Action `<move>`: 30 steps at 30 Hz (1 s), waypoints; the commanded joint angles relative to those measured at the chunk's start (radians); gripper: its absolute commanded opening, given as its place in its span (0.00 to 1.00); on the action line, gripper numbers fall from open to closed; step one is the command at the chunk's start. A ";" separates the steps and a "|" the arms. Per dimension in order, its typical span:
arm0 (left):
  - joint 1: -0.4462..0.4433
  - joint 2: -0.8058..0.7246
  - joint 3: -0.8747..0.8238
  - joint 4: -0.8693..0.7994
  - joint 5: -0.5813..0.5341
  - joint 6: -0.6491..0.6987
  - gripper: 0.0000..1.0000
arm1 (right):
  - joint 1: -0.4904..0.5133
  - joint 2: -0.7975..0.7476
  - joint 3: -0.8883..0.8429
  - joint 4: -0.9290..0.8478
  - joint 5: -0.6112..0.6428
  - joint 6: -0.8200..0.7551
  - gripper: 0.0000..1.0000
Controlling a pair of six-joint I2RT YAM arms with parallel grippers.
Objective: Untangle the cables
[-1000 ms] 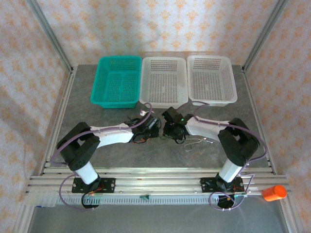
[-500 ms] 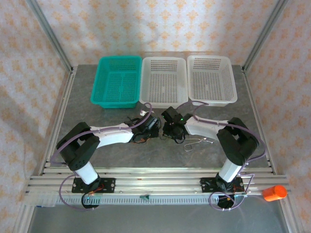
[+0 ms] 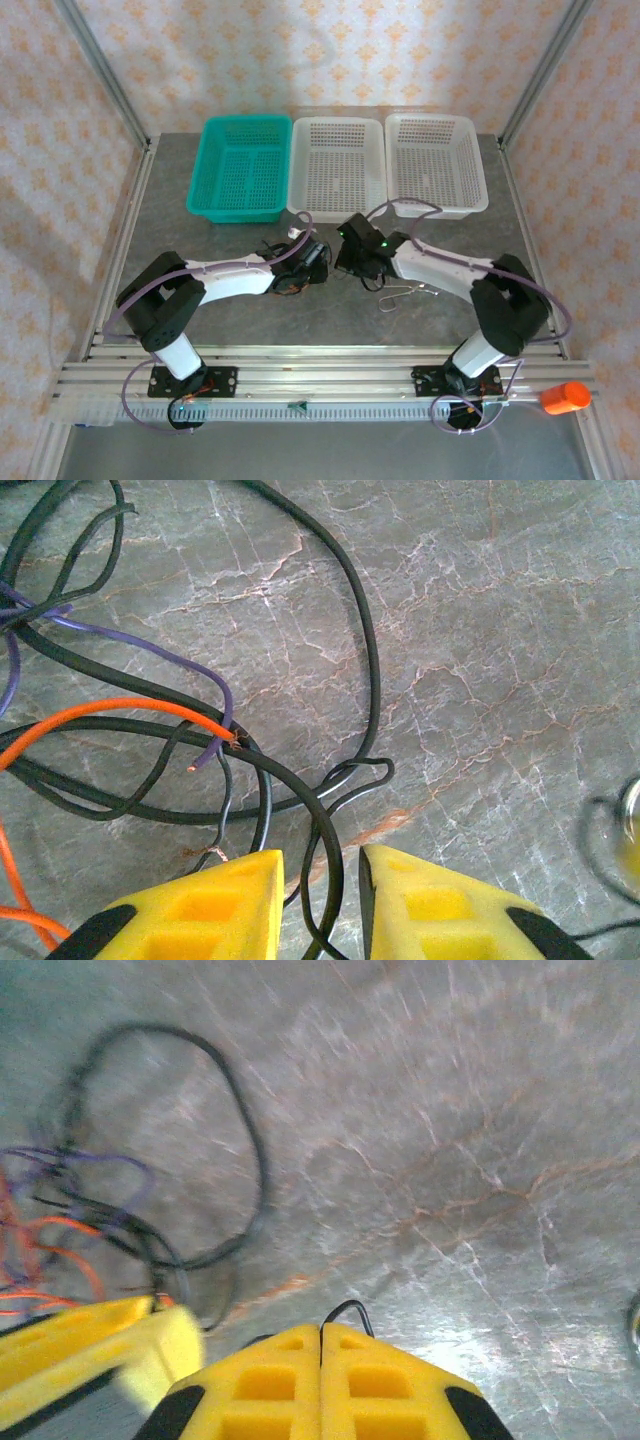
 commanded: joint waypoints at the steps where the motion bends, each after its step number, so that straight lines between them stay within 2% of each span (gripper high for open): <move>1: 0.013 -0.014 0.016 -0.030 -0.022 -0.016 0.29 | 0.009 -0.077 0.020 -0.030 0.100 0.004 0.00; 20: 0.013 -0.017 -0.019 -0.015 -0.039 -0.024 0.30 | 0.009 -0.357 0.008 0.049 0.158 -0.029 0.00; 30: 0.013 -0.006 -0.017 -0.005 -0.035 -0.027 0.30 | 0.008 -0.491 0.060 0.037 0.245 -0.094 0.00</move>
